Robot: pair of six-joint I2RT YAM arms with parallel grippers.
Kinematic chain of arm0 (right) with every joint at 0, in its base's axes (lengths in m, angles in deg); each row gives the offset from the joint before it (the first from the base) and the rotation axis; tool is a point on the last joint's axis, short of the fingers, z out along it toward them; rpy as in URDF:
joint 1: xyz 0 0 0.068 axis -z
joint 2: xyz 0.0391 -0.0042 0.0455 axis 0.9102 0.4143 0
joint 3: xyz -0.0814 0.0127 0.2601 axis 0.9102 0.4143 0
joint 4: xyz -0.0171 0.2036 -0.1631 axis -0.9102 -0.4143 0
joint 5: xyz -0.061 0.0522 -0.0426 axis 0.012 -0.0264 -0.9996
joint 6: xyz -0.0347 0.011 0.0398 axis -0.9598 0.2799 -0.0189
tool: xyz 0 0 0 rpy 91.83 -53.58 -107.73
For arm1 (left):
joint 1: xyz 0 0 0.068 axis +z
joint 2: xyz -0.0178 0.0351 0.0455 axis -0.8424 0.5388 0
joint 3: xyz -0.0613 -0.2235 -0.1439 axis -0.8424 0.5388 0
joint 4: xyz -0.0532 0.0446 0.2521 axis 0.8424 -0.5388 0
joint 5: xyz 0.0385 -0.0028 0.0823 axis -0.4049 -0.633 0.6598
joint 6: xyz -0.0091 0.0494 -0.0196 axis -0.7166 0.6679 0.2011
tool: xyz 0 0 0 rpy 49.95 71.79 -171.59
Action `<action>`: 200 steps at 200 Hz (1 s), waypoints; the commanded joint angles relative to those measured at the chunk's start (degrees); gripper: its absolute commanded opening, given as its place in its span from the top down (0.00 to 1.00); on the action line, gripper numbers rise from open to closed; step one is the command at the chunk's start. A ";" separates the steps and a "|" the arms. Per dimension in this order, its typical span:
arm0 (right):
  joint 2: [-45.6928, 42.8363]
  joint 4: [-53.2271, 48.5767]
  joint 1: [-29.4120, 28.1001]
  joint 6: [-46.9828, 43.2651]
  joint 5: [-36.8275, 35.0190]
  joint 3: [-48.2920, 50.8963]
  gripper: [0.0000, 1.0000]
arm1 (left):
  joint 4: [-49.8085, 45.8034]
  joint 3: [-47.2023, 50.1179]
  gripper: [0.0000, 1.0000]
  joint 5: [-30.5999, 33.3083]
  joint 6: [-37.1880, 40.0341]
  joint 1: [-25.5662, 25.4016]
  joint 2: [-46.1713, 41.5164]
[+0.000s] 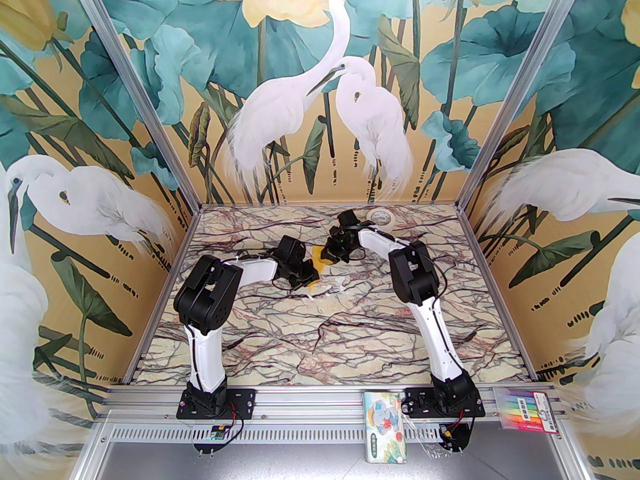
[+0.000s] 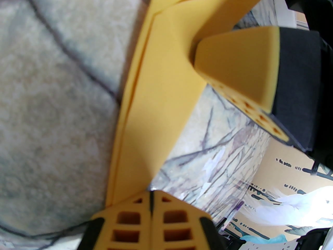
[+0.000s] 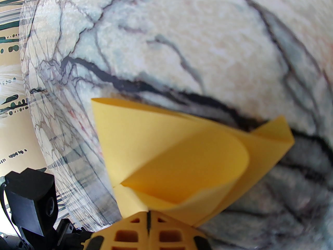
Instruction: Fold a paper plane with a square sheet of paper (fold left side to right side)
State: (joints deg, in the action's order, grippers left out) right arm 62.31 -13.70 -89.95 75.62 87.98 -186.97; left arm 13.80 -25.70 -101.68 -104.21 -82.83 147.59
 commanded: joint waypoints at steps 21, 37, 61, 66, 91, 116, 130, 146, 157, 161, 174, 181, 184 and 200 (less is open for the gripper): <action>2.70 -0.58 3.38 2.40 -4.49 -0.25 1.00 | -8.57 3.66 1.00 3.56 1.87 -0.23 3.17; 3.56 -1.08 4.26 3.04 -4.53 -1.48 1.00 | -7.99 4.62 1.00 3.04 2.15 -0.26 3.12; 4.63 -2.46 5.39 4.10 -5.22 -3.70 1.00 | -7.03 5.80 1.00 2.07 2.25 -0.23 3.13; 4.76 -2.71 5.56 4.31 -5.62 -4.03 1.00 | -6.99 5.96 1.00 1.94 2.25 -0.23 3.16; 4.89 -4.28 6.36 5.46 -7.64 -4.58 1.00 | -7.27 6.33 1.00 1.72 2.84 -0.24 3.07; 3.55 -4.13 7.55 6.31 -10.34 -2.65 1.00 | -7.53 6.66 1.00 1.40 3.37 -0.23 2.91; 2.58 -2.81 8.52 7.23 -10.65 -1.08 1.00 | -7.46 6.78 1.00 1.18 3.49 -0.28 2.86; 2.83 -2.65 9.43 7.55 -10.25 -1.42 1.00 | -7.45 6.84 1.00 0.87 3.72 -0.26 2.88; 3.18 -2.89 9.97 7.55 -10.33 -1.88 1.00 | -7.54 6.73 1.00 0.74 3.96 -0.28 2.94; 3.25 -3.00 10.12 7.59 -10.41 -2.00 1.00 | -7.54 6.76 1.00 0.73 3.99 -0.24 2.95; 3.27 -3.04 10.78 7.83 -10.76 -1.79 1.00 | -7.63 6.70 1.00 0.61 4.00 -0.23 3.10; 3.20 -2.87 11.15 7.75 -10.61 -1.63 1.00 | -7.57 6.64 1.00 0.61 4.01 -0.23 3.21; 3.16 -2.72 11.30 7.61 -10.38 -1.48 1.00 | -7.52 6.68 1.00 0.65 3.99 -0.23 3.29; 3.12 -2.63 11.59 7.07 -9.37 -1.60 1.00 | -7.24 6.52 1.00 0.49 3.83 -0.28 3.56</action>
State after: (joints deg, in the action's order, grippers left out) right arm 63.77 -14.36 -79.66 82.53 85.57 -190.17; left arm 17.56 -22.93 -102.90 -101.39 -82.54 147.08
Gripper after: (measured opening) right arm 0.033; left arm 0.047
